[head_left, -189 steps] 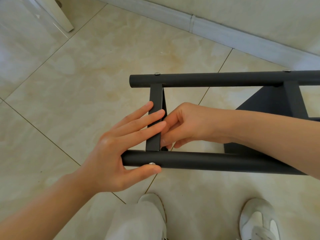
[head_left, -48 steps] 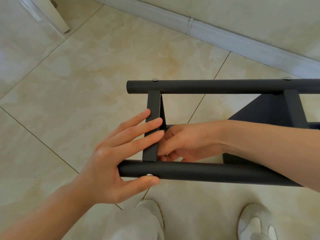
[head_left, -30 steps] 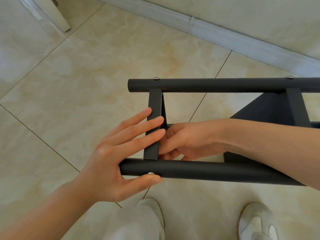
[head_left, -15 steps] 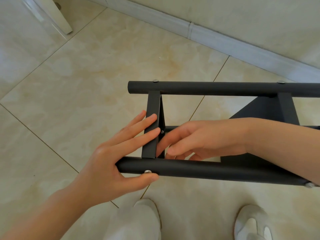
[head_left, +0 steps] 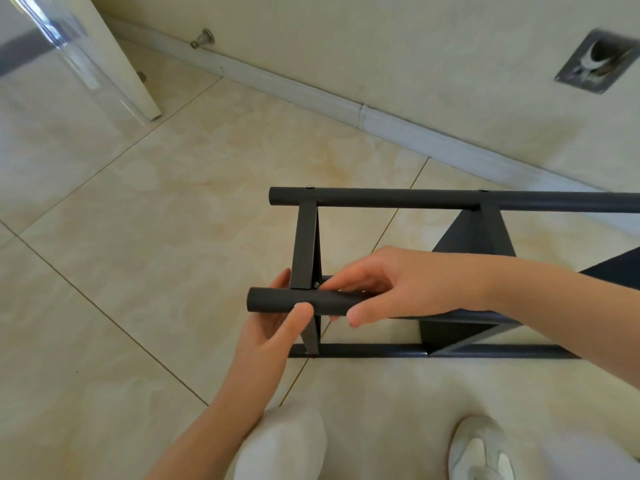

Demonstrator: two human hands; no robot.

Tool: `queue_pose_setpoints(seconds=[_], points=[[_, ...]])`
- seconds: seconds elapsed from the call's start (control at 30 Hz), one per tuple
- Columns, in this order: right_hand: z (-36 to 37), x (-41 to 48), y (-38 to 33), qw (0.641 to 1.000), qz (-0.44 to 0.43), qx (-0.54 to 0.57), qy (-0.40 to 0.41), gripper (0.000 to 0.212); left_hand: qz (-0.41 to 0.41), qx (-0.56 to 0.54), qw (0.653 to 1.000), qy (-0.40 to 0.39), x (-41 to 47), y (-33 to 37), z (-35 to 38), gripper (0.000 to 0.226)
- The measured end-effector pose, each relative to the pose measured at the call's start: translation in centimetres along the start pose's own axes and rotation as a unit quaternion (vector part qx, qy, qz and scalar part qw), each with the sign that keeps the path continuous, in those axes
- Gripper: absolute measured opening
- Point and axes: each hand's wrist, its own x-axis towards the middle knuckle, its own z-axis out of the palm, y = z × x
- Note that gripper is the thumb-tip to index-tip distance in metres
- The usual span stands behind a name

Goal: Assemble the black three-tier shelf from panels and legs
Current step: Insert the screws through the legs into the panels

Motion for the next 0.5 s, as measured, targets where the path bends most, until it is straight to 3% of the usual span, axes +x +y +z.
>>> queue_pose_setpoints(seconds=[0.27,0.37,0.5], points=[[-0.2,-2.5,-0.3,0.991,0.048,-0.093,0.089,0.037,-0.088,0.064,0.994,-0.016,-0.2,1.2,-0.5,0.041],[-0.6,-3.2,-0.4,0.985,0.067,-0.121,0.105,0.036,-0.109,0.064,0.992,-0.013,0.2,1.4,-0.9,0.057],[-1.0,-3.8,-0.9,0.974,0.068,-0.189,0.107,0.031,-0.113,0.038,0.993,-0.017,0.9,2.9,-0.2,0.038]])
